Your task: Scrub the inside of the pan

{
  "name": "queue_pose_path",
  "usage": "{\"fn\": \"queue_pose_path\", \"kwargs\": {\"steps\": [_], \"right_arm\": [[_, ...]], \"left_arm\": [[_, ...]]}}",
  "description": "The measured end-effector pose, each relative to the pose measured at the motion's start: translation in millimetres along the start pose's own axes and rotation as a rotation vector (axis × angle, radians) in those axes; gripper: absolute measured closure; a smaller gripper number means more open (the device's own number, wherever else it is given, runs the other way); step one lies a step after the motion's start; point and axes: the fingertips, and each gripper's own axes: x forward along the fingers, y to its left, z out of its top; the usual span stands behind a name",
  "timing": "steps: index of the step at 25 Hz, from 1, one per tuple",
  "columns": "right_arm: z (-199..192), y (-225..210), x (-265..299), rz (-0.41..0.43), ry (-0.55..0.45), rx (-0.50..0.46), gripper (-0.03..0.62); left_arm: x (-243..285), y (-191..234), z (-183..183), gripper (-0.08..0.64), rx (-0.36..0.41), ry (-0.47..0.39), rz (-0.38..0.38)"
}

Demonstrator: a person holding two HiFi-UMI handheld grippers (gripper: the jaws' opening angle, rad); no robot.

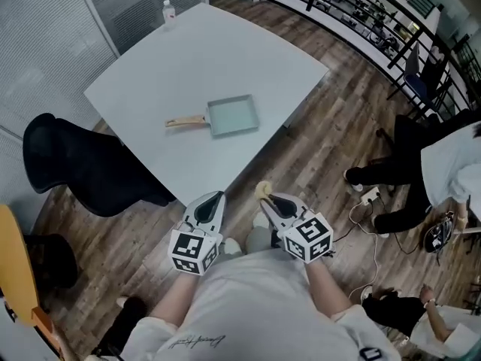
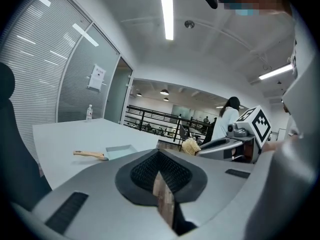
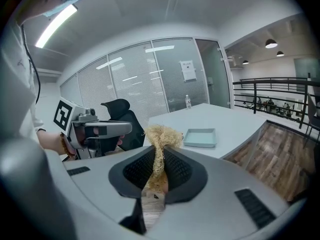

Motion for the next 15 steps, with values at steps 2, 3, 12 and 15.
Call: {"fn": "queue_pose_path", "kwargs": {"steps": [2,3,12,15], "right_arm": [[-1,-3,3,-0.001,0.001,0.004,0.528],[-1,-6,5,-0.001,0.002,0.006,0.528],[22,-53,39,0.025,0.007,-0.026,0.528],[41,-71,59,0.038,0.013,-0.046,0.528]], "left_arm": [[4,1,-2,0.549,-0.001,0.002,-0.012],[7,2,-2,0.549,-0.002,0.002,-0.015],[53,27,15,0.549,-0.026,-0.030,0.011],[75,46,26,0.549,-0.017,-0.026,0.018]]}}
